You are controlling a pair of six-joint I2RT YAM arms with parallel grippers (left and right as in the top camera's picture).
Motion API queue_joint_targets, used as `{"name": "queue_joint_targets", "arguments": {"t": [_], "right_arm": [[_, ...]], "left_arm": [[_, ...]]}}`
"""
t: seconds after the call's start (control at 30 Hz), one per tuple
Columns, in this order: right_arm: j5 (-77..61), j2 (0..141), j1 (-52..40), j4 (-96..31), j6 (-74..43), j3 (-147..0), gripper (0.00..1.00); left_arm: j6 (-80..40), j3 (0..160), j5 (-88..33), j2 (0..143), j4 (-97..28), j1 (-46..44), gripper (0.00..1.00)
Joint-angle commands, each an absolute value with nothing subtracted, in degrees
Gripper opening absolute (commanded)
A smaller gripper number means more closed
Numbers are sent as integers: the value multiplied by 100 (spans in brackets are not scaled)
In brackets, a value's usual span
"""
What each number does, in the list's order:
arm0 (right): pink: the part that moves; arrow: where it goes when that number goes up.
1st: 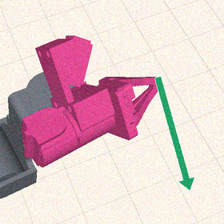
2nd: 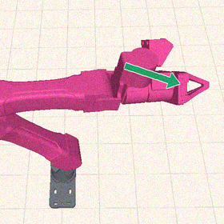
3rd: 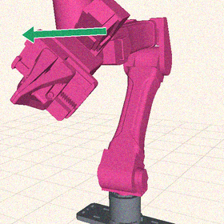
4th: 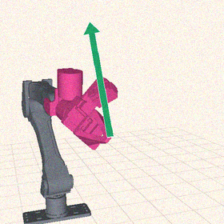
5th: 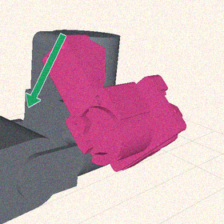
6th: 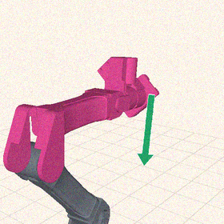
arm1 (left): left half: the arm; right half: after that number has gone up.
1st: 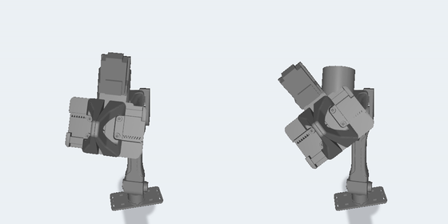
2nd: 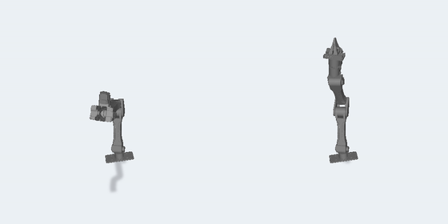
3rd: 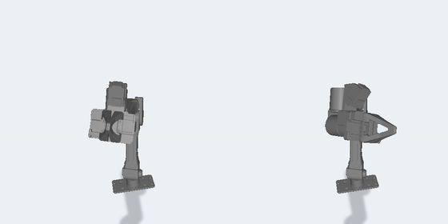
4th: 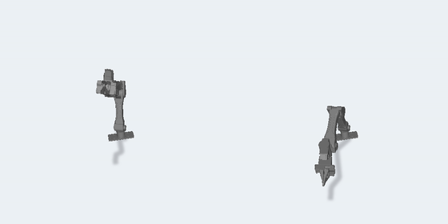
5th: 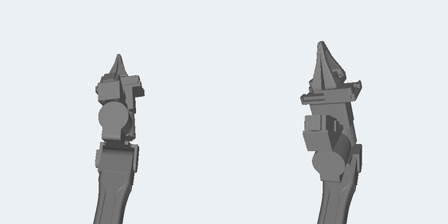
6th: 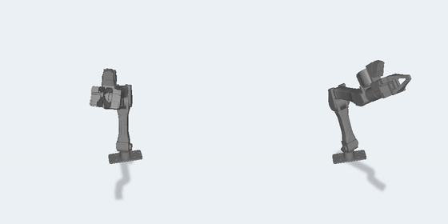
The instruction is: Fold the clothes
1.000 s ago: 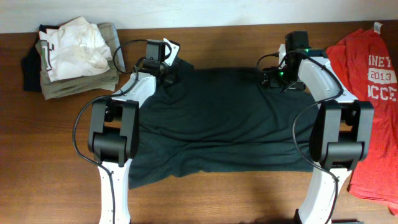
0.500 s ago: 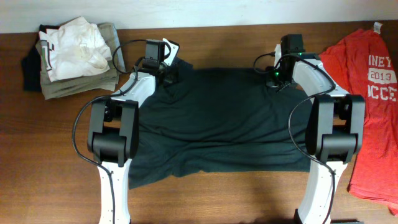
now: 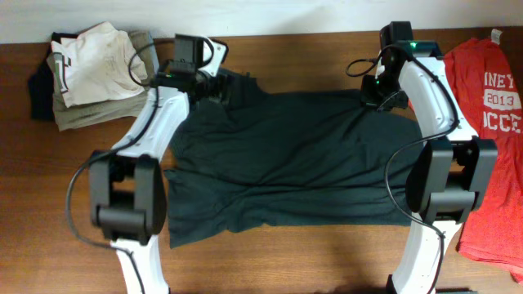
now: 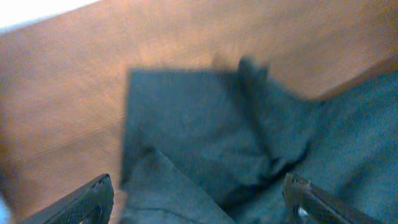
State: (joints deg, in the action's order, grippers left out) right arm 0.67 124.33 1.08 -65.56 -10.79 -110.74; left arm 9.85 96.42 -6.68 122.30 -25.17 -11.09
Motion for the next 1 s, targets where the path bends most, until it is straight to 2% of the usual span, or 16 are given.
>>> {"name": "queue_joint_targets", "arguments": {"t": [0.0,0.2,0.27,0.33,0.37,0.4,0.5,0.6,0.7,0.97], "right_arm": [[176,12223,113,-6554,-1146,-11181,4],[178,12223,113,-6556,-1146,-11181,4],[176,12223,113,-6556,-1146,-11181,4],[178,12223,113,-6558,-1146,-11181,4],[178,12223,113,-6558,-1146,-11181,4],[178,12223,113,-6560,-1146,-11181,4],[204,12223,115,-6556,-1151,-11181,4],[242,12217,126,-6501,-1450,-11183,4],[220,12173,126,-6895,-1555,-11185,4],[180,11360,351,-8228,-1553,-11185,4]], "left_arm": [[1083,9612,-663,12932,-1887,-1068,87],[963,9612,-237,13506,-1267,-805,86],[819,9609,-379,13579,-1306,-722,81],[821,9609,-386,13607,-1374,-722,57],[823,9609,-386,13607,-1374,-722,25],[823,9612,-386,13607,-1374,-722,0],[819,9616,-384,13207,-1472,-718,0],[816,9616,-381,12143,-2355,-718,0],[554,9616,-362,11340,-3743,-718,0],[213,9616,-362,11268,-6007,-718,0]]}}
